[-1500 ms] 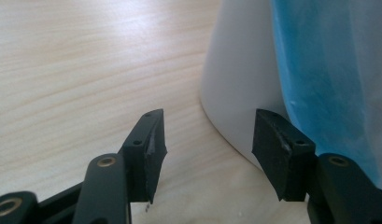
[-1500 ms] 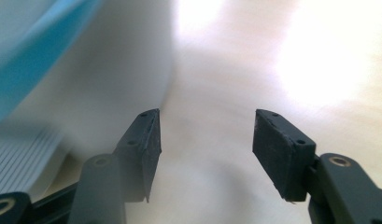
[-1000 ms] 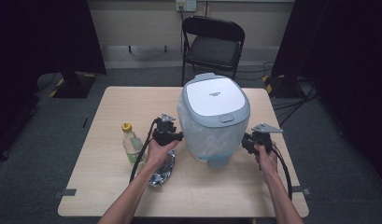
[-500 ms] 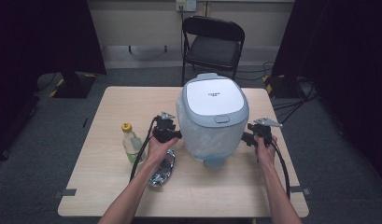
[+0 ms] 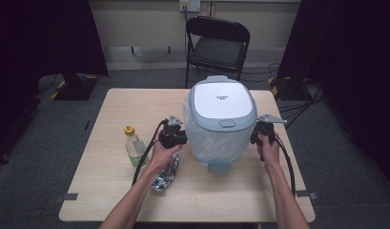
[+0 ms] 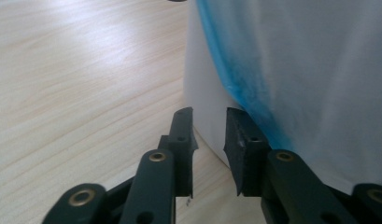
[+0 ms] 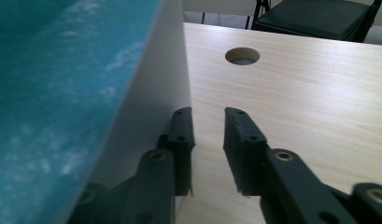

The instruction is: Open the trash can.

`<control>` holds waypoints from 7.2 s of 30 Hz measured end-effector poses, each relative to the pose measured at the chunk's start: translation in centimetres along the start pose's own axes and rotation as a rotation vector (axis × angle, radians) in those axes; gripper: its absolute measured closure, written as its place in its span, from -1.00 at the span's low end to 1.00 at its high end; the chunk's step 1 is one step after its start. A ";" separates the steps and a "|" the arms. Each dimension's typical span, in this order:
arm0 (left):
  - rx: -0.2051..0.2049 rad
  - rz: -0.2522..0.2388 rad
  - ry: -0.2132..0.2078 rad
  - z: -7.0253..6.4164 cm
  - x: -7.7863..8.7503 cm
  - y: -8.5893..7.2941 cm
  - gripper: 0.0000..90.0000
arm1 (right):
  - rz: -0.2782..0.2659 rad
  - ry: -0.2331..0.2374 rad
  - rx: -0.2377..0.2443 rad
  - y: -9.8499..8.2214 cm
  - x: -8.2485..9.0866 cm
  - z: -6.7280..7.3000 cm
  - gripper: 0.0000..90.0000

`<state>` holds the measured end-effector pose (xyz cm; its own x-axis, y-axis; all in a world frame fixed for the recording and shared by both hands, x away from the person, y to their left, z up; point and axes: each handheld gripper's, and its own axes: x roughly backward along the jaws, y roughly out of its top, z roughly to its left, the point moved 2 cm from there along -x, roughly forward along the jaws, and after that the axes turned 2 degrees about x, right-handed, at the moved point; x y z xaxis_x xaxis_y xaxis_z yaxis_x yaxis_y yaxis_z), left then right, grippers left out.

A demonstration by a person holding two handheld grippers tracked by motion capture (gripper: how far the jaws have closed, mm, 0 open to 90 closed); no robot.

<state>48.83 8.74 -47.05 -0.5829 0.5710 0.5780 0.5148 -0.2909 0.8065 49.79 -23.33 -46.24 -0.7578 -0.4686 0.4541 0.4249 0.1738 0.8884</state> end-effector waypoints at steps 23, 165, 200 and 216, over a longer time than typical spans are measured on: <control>-0.106 0.034 -0.052 -4.1 2.9 -2.2 0.77 | 0.000 0.032 0.036 -2.5 5.0 2.2 0.88; -0.405 -0.220 -0.609 -17.3 15.4 7.8 0.21 | 0.265 -0.154 0.032 -9.5 6.9 2.5 -0.70; -0.247 -0.323 -0.525 -12.2 18.3 7.4 -0.12 | 0.265 -0.154 0.032 -9.5 6.9 2.5 -0.70; -0.095 -0.183 -0.350 -3.7 19.2 -0.2 -0.12 | 0.265 -0.155 0.031 -9.5 6.9 2.5 -0.70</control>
<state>35.21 16.89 -35.68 -0.4018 0.8423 0.3594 0.3521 -0.2202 0.9097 39.32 -26.06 -51.37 -0.6899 -0.2663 0.6732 0.6043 0.3003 0.7380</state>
